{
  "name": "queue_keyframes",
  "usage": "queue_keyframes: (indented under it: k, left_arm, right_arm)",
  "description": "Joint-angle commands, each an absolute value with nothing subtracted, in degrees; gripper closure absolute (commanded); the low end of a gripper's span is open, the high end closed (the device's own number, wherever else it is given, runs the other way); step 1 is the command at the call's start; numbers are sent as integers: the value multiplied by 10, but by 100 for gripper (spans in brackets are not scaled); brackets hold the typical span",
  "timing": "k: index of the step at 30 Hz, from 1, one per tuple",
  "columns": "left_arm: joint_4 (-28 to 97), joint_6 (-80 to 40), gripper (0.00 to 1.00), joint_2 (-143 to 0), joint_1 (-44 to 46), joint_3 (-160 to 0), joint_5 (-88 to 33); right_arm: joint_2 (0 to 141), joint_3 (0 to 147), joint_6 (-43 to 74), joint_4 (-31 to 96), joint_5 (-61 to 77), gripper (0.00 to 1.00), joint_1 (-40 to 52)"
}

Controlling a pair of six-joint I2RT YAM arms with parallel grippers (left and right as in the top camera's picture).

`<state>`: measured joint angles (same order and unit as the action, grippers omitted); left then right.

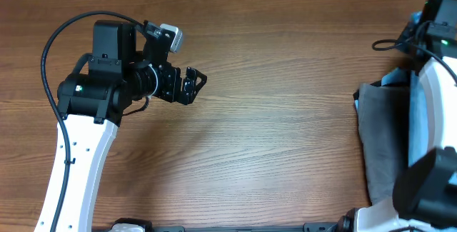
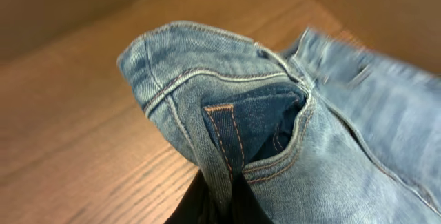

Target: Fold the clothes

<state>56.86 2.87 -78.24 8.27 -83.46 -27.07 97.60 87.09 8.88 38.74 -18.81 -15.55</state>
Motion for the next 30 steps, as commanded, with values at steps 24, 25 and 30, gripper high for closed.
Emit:
queue_keyframes:
  k: [24, 25, 30]
  left_arm:
    - [760, 27, 0, -786, -91, -1274, -105]
    - [764, 27, 0, -786, -91, -1294, -82]
    - [783, 28, 0, -778, -91, -1356, -9]
  right_arm:
    - [920, 1178, 122, 445, -3, 90, 385]
    - [931, 1178, 121, 454, -13, 74, 430]
    - [954, 1178, 120, 510, -170, 13, 530]
